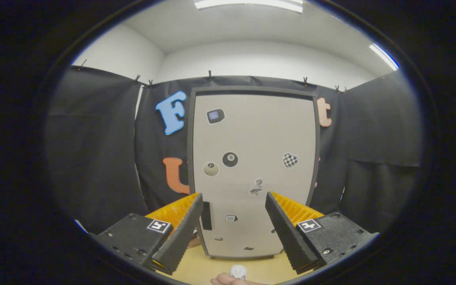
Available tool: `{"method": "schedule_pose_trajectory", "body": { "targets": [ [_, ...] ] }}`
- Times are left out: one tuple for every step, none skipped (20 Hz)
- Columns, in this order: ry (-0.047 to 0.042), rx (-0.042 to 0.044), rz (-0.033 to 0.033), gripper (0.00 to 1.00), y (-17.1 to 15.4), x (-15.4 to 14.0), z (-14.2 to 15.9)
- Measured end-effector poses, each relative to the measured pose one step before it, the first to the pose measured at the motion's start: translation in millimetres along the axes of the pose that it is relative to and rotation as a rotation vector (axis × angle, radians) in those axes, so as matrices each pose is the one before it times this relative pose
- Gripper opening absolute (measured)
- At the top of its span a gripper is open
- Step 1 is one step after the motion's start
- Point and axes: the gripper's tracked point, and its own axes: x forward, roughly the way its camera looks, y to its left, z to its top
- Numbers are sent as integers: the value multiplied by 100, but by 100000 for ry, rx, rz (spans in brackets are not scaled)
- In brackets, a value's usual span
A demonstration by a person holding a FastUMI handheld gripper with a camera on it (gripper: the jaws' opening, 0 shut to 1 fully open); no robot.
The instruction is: Open the shoe cabinet door, grab the shoes and put them into the shoe cabinet, then close the shoe cabinet door.
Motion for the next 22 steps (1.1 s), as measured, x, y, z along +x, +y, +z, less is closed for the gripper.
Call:
{"method": "schedule_pose_trajectory", "body": {
  "targets": [
    [460,661,564,100,153,850,-318],
    [285,394,458,100,172,628,-422],
    [162,576,711,100,336,926,-476],
    [195,287,838,100,467,1193,-647],
    [1107,-332,1085,100,509,1113,-883],
    [1061,-343,1128,100,397,1358,-965],
    [1561,-770,812,100,498,1314,-1081],
    [1431,-498,1102,100,514,1340,-945],
    [1203,-223,1387,100,537,906,-849],
    [1442,-702,1295,100,557,970,-841],
    [1185,-410,553,100,378,1184,-758],
    [553,-48,473,100,345,1020,-523],
    [614,155,42,100,327,1052,-497],
    [635,136,-465,100,199,1086,-499],
    [1095,269,-651,100,140,831,-427],
    [1217,378,-778,100,38,848,-462],
    [1659,118,-281,100,96,979,-450],
    [1539,364,-132,99,123,772,-393],
    [1153,592,-99,98,42,669,-255],
    [546,718,-587,95,-58,547,-197],
    [190,193,-1853,88,-272,508,-87],
    [1068,1031,-1013,81,-219,235,-373]
  ]
}}
